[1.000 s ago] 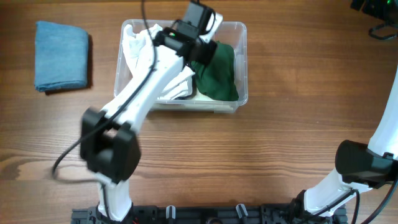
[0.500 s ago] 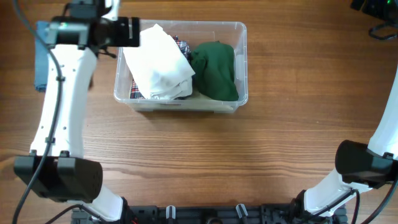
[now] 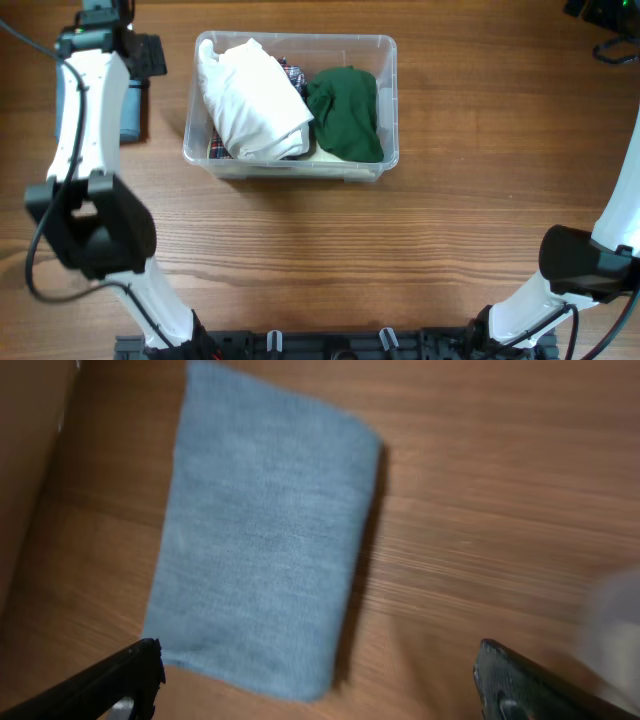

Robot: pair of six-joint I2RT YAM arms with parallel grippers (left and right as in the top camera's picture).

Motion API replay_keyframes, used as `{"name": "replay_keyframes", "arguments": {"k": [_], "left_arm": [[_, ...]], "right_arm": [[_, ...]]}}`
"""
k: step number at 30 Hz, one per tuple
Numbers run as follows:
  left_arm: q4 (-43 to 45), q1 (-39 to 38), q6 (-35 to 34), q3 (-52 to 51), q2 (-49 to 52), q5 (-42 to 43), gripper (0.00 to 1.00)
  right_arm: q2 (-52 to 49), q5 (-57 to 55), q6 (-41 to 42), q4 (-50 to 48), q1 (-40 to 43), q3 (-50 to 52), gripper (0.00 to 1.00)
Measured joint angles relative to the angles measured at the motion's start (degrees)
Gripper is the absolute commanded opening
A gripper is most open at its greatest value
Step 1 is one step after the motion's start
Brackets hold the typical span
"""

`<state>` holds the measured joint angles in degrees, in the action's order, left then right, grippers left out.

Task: Pack container
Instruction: 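Move the left gripper to the blue denim and grasp its edge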

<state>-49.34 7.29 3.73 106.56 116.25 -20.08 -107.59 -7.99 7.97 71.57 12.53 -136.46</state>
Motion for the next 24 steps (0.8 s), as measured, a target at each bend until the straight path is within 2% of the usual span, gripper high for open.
{"name": "replay_keyframes", "arguments": {"k": [9,24], "left_arm": [[5.4,0.0,-0.6,0.0,14.0,-11.1,1.00],[9.8,0.0,1.0,0.2,20.9,-21.4,0.99]], "right_arm": [[0.0,0.0,0.0,0.0,0.0,0.0,1.00],[0.0,0.0,0.0,0.0,0.0,0.0,1.00]]}}
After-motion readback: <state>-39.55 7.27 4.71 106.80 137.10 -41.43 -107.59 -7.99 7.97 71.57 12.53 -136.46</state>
